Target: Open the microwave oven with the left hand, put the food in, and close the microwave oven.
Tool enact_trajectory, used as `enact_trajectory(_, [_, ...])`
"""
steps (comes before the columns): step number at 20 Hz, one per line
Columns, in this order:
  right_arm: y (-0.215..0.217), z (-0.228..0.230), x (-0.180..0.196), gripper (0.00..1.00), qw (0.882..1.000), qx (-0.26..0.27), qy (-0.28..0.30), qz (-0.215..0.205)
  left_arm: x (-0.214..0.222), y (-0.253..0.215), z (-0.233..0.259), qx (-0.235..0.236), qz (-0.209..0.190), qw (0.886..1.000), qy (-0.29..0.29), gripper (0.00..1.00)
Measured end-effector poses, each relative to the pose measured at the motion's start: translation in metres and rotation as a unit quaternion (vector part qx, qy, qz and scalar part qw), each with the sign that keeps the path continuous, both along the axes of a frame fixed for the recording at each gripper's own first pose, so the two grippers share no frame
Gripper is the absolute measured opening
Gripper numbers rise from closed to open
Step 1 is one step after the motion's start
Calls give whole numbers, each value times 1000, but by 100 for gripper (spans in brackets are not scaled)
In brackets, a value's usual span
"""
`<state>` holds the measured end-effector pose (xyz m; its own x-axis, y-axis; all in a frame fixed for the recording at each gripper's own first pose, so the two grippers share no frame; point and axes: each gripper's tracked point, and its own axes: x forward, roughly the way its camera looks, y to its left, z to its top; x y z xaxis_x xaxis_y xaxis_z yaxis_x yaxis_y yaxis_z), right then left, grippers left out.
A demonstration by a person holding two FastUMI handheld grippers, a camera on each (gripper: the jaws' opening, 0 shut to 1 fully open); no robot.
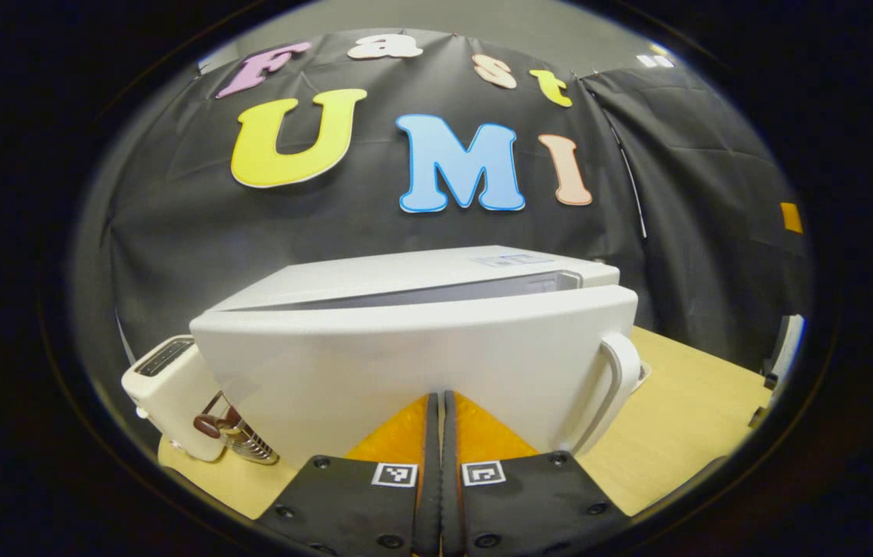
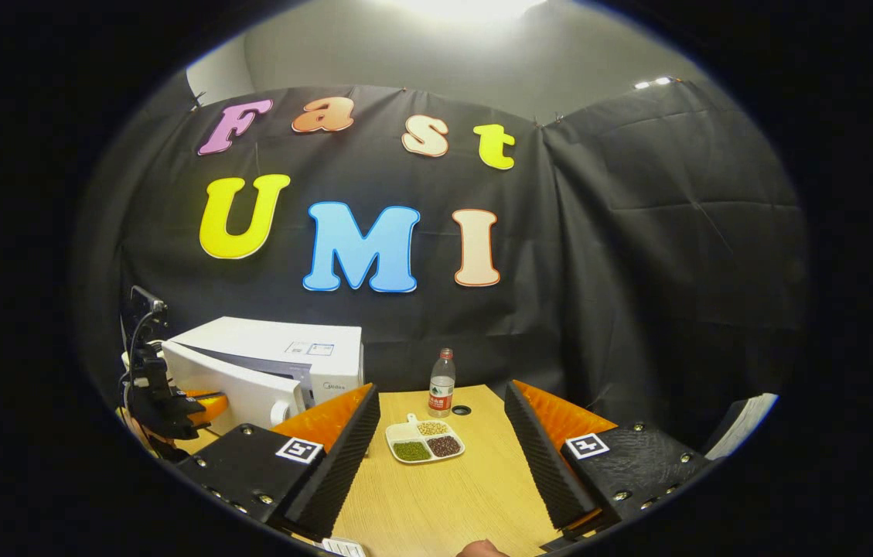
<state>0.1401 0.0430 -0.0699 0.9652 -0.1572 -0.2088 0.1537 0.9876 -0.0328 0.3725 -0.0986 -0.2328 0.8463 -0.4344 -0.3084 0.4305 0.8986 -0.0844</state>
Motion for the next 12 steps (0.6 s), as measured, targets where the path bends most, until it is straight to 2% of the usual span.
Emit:
enact_trajectory(6, [-6,1,2,98,1000,0,1,-6,16,-2,-2,3,11,1000,0,7])
enact_trajectory(7, [-6,0,3,98,1000,-1,2,-7,17,-2,-3,6,13,1000,0,10])
enact_trajectory(12, [-12,0,2,98,1000,2,6,-11,26,-4,-3,-1,28,1000,4,7])
